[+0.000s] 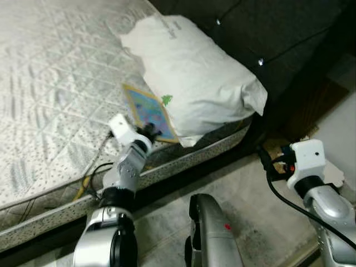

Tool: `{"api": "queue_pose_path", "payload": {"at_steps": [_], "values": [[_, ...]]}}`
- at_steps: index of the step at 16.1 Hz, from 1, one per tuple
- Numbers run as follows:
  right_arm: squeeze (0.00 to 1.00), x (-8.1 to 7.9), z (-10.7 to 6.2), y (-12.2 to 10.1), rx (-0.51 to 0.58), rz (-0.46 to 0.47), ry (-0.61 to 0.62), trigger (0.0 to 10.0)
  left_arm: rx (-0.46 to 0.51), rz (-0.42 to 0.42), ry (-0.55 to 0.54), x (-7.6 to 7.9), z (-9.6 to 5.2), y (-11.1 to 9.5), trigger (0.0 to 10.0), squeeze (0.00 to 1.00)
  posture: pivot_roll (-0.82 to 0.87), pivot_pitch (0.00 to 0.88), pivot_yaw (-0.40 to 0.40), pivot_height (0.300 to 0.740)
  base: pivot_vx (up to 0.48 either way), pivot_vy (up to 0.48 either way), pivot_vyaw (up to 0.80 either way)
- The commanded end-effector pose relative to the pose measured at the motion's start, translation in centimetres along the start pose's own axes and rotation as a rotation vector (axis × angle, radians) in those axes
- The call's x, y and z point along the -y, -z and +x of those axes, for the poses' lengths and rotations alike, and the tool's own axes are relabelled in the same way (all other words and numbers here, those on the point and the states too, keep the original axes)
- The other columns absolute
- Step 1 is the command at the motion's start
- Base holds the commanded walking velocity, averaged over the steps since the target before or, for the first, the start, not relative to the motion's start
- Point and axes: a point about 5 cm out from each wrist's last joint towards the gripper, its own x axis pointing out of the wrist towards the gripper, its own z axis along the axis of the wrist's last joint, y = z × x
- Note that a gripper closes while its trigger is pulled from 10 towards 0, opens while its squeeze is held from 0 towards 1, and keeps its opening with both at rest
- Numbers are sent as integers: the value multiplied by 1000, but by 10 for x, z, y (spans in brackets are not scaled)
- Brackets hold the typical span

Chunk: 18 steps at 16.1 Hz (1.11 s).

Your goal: Clean up the room

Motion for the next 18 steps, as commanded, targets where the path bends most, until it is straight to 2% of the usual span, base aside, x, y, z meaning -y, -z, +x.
{"api": "queue_pose_path", "payload": {"at_steps": [1, 2, 4, 5, 7, 11, 12, 15, 16, 18], "values": [[0, 8, -6, -3, -6, -28, 10, 10000, -15, -25, 27, 5, 3, 0, 10000, 0, -361, 177, -110, 552, 0, 0, 0], [0, 11, -6, -5, -7, -49, 7, 10000, -41, -41, -34, -9, 4, 1, 10000, 0, -367, 178, -117, 552, 0, 0, 0], [0, 15, -5, -9, -7, -64, 7, 10000, -36, -22, -77, -19, 5, -3, 10000, 0, -372, 174, -132, 552, 0, 0, 0], [0, 18, -3, -10, -6, -73, 5, 10000, 10, 18, -91, -23, 4, -16, 10000, 0, -369, 169, -137, 552, 0, 0, 0], [0, 17, 1, -12, -4, -74, -2, 10000, 96, 32, -108, -28, 3, -34, 10000, 0, -359, 161, -141, 552, 0, 0, 0], [0, 11, 7, -15, 13, -71, -25, 10000, 158, 40, -115, -39, -2, -52, 10000, 0, -349, 151, -145, 552, 0, 0, 0], [0, 9, 8, -15, 15, -71, -32, 10000, 144, 46, -122, -46, -3, -54, 10000, 0, -351, 146, -144, 552, 0, 0, 0], [0, 10, 9, -16, 18, -71, -32, 10000, 87, 27, -114, -48, -1, -49, 10000, 0, -358, 143, -141, 552, 0, 0, 0], [0, 10, 9, -18, 24, -75, -30, 10000, 28, 29, -72, -44, 3, -43, 10000, 0, -358, 143, -141, 552, 0, 0, 0], [0, 13, 8, -19, 27, -83, -25, 10000, 4, 40, -47, -39, 6, -43, 10000, 0, -387, 143, -139, 552, 0, 0, 0]]}}
